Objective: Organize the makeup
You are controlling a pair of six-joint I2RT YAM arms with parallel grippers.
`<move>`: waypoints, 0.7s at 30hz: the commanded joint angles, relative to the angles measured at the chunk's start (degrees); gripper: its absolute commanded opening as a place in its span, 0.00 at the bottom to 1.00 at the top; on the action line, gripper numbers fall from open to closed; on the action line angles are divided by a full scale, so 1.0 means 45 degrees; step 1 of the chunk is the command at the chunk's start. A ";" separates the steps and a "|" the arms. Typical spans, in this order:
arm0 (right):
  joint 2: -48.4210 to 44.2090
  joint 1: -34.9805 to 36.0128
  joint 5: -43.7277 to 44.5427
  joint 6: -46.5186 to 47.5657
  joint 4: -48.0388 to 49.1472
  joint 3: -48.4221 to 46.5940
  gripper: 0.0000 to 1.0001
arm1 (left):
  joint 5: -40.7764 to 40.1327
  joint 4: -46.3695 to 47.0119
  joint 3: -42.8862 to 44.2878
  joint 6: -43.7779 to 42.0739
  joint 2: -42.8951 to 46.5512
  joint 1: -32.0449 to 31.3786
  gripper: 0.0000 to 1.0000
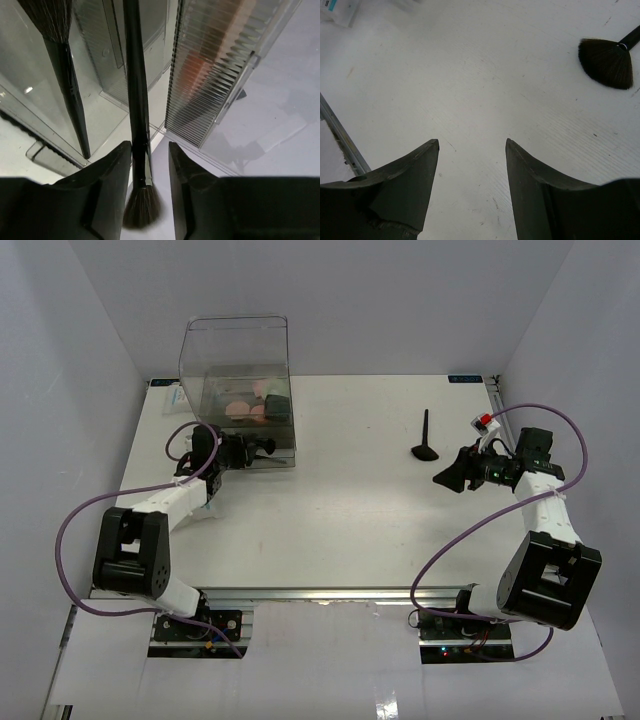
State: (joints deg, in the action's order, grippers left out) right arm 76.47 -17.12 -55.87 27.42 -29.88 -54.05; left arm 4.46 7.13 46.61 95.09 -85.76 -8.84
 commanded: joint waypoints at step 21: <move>0.1614 0.2185 0.5927 -0.2403 0.1655 -0.1402 0.75 | 0.5268 0.4822 -0.3330 -0.4642 0.5087 0.2169 0.87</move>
State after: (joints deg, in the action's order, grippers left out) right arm 78.55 -10.39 -42.03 22.02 -25.54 -53.83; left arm 15.48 22.40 37.03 87.40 -70.89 -4.68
